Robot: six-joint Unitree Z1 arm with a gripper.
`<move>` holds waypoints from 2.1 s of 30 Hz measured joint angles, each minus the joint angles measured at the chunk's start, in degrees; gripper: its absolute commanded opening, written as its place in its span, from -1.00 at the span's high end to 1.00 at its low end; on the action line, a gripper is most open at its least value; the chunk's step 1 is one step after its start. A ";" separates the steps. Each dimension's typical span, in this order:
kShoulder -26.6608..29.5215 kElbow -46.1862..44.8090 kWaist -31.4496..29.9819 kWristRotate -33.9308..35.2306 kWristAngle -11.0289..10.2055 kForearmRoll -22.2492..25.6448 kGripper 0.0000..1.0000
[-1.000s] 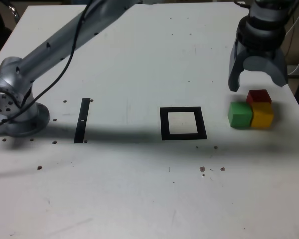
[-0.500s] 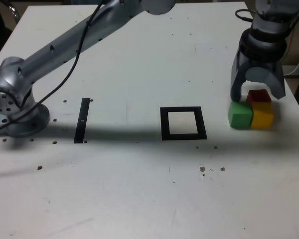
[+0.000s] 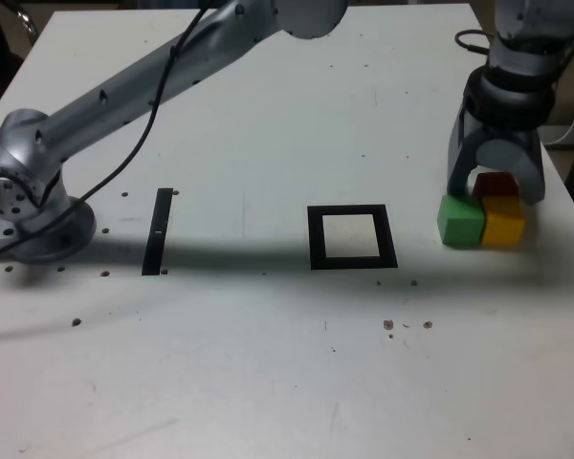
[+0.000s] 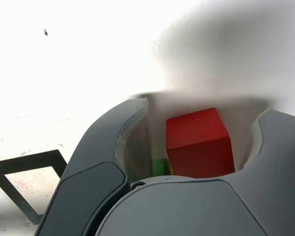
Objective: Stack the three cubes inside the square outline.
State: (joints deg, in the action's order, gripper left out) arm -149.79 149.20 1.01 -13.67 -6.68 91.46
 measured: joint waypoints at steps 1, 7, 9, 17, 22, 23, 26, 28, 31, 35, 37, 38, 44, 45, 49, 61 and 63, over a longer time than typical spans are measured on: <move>-0.07 0.02 -0.02 0.04 0.08 -0.01 -0.28; -0.15 0.27 -0.03 0.19 0.14 -0.06 -0.11; -0.15 0.42 -0.03 0.19 0.14 -0.07 -0.08; -0.82 0.88 -0.03 0.25 -0.07 -0.22 0.19; -0.92 1.33 -0.03 0.27 -0.09 -0.27 0.32; -0.92 1.44 -0.03 0.27 -0.13 -0.27 0.34; -1.11 2.28 -0.04 0.27 -0.37 -0.27 0.38; -1.11 2.91 -0.11 0.27 -0.74 -0.27 0.39; -0.85 3.82 -0.25 0.27 -1.47 -0.04 0.41; 2.25 2.88 -0.31 0.02 -2.71 0.64 0.41; 4.98 0.60 -0.31 -0.05 -3.27 0.90 0.41; 6.43 -0.69 -0.31 -0.05 -3.42 0.95 0.41; 14.47 -10.54 -0.80 0.59 -2.91 0.95 0.41; 15.78 -12.42 -1.03 0.99 -2.53 0.95 0.41; 21.16 -20.48 -2.18 3.10 -1.15 0.86 0.41; 32.15 -45.01 -4.39 10.23 0.04 -8.98 0.40; 33.37 -48.98 -4.39 10.99 0.36 -12.24 0.40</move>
State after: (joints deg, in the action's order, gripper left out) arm -116.42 100.22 -3.38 -2.67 -6.32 79.21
